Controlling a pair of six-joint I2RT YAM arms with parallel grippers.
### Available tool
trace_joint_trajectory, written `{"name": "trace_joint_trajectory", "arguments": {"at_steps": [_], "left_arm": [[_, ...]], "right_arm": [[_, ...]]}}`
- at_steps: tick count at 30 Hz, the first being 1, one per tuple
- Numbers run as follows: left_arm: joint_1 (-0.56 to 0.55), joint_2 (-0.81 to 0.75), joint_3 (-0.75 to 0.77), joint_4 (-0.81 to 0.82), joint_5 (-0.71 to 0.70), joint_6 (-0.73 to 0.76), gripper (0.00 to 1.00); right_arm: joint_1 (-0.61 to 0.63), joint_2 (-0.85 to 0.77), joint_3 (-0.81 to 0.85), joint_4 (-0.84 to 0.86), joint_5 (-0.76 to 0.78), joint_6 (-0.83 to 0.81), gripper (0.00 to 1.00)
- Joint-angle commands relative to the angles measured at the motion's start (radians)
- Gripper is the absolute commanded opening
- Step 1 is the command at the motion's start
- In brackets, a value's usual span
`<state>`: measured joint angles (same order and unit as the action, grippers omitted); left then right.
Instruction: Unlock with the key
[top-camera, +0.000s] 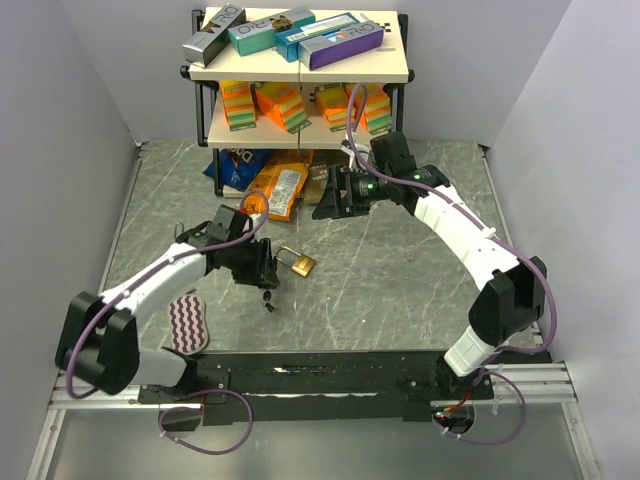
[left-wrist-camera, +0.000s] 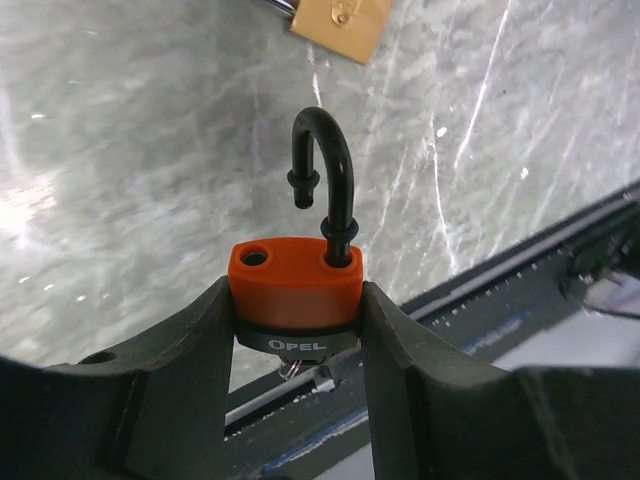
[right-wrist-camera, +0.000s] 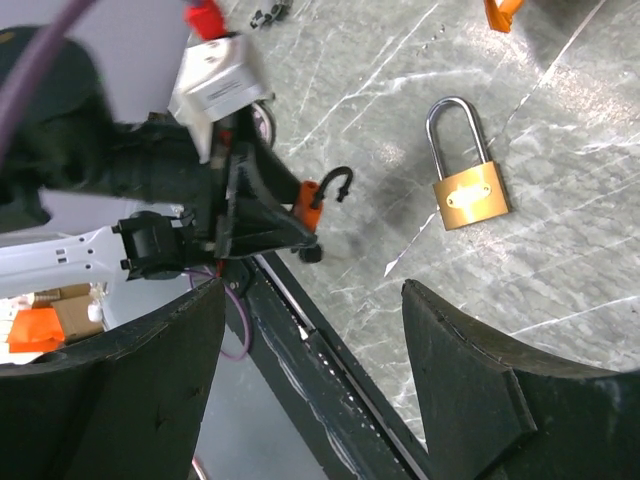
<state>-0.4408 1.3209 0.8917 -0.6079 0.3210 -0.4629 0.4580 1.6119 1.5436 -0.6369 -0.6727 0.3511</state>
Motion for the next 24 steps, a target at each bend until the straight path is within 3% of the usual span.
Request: {"name": "trace_joint_trajectory", "arguments": {"at_steps": [1, 5, 13, 24], "left_arm": [[0.048, 0.089, 0.001, 0.063, 0.122, 0.069, 0.01], [0.088, 0.23, 0.032, 0.027, 0.092, 0.104, 0.01], [0.135, 0.359, 0.079, 0.011, 0.01, 0.155, 0.01], [0.145, 0.5, 0.17, -0.092, -0.351, 0.168, 0.01]], "right_arm": [[-0.01, -0.063, -0.004, 0.028, -0.007, 0.006, 0.77], [-0.013, -0.07, -0.013, 0.025, -0.004, 0.002, 0.77], [-0.027, -0.099, -0.037, 0.026, 0.013, -0.008, 0.77], [-0.038, -0.098, -0.027, 0.022, 0.015, -0.017, 0.77]]}}
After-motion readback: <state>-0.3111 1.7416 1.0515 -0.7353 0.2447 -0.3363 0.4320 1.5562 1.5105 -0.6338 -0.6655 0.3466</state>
